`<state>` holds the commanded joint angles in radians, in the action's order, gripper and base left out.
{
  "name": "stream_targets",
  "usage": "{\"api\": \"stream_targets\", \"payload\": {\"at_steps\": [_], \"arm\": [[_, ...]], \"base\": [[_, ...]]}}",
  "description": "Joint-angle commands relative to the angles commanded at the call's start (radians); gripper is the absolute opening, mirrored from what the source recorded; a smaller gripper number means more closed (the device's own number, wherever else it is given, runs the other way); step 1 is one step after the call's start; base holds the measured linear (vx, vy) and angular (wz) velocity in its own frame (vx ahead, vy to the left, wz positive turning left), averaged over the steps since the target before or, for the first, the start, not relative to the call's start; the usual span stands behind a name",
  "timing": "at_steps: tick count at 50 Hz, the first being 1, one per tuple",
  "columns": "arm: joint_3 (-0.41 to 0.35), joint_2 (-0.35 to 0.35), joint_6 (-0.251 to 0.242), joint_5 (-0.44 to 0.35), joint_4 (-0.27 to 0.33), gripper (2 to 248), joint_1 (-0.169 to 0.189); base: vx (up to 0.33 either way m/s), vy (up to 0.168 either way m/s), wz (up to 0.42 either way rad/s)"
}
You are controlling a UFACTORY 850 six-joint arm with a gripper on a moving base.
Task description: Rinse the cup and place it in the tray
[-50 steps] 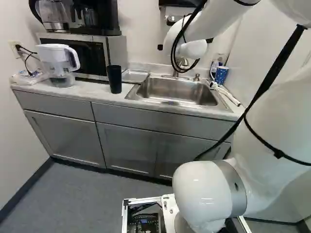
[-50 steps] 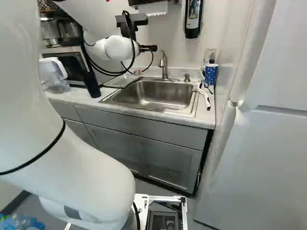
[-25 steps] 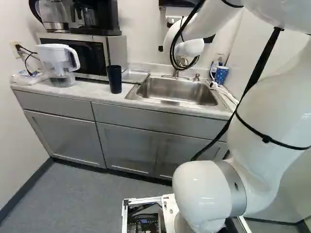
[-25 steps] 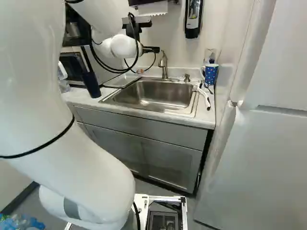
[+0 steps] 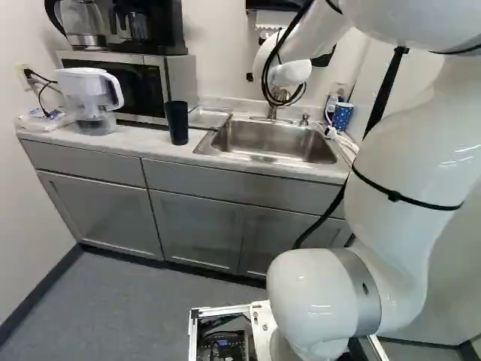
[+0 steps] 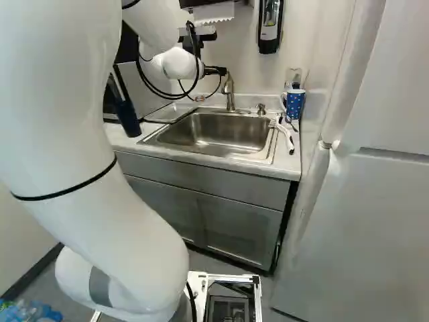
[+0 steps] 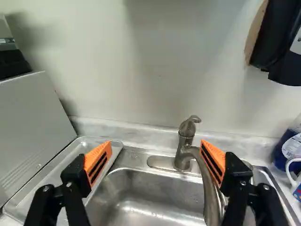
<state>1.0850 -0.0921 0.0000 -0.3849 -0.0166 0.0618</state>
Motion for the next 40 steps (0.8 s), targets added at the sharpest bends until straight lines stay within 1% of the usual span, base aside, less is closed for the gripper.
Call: {"api": "stream_targets", "payload": {"at_steps": [40], "arm": [[0.166, -0.153, 0.0, 0.062, 0.0, 247, 0.023]], "base": [[0.0, 0.0, 0.0]]}}
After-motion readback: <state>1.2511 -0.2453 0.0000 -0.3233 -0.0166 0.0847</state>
